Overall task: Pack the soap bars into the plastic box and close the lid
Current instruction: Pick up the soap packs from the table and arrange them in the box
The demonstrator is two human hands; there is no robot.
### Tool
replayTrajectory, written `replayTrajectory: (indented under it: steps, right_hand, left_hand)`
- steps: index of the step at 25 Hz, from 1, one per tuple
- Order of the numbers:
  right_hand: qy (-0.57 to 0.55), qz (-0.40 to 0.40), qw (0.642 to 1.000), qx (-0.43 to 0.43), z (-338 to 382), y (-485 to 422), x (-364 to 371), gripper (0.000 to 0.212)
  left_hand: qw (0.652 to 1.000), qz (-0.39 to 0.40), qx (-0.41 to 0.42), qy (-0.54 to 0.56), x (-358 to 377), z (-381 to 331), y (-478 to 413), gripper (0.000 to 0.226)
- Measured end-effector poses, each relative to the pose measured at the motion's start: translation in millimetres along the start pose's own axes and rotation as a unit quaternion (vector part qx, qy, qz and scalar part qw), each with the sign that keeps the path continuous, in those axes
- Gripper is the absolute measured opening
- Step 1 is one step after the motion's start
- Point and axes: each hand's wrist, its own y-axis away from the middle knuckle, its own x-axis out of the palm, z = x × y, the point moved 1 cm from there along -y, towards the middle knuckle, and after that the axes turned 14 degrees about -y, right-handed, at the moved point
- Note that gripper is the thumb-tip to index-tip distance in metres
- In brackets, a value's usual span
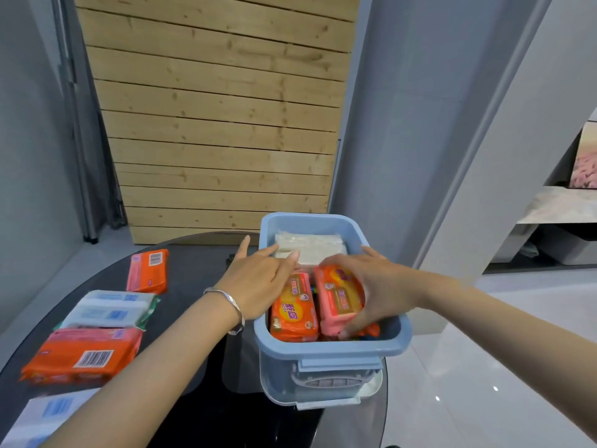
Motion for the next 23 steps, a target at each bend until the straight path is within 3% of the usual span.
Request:
replayTrajectory:
  steps: [4, 9, 14, 16, 18, 21, 23]
  right_hand:
    - [0.153, -0.008, 0.987, -0.04, 2.3, -14.8, 19.8, 0.108]
    - [0.044, -0.03, 0.999, -0.006, -3.1, -8.7, 11.4, 0.101]
    - [0.053, -0.056, 0.997, 0.002, 3.5, -11.1, 14.3, 0.092]
    - [-0.031, -0.055, 0.998, 0.004, 8.9, -8.3, 11.6, 0.084]
    - [-0.182, -0.09, 0.979, -0.001, 19.9, -7.1, 8.1, 0.067]
    - [-0.345, -0.17, 0.922, -0.046, 55.2, -17.0, 8.6, 0.031]
    - [-0.393, -0.192, 0.895, -0.085, 90.6, -30.7, 13.1, 0.023]
  left_hand:
    - [0.999, -0.023, -0.003, 0.035, 2.0, -0.9, -0.3, 0.072]
    - [0.996, -0.041, -0.005, 0.079, 5.4, 1.8, 1.3, 0.066]
    - [0.979, -0.099, -0.002, 0.176, 7.1, 5.1, 10.1, 0.052]
    - [0.97, -0.154, -0.013, 0.186, 8.2, 19.3, 27.2, 0.051]
    - [0.967, -0.184, -0.044, 0.171, 14.9, 47.6, 50.5, 0.05]
    - [0.968, -0.163, -0.12, 0.151, 31.9, 104.6, 91.6, 0.049]
    - [0.965, -0.121, -0.194, 0.13, 39.1, 144.3, 123.2, 0.055]
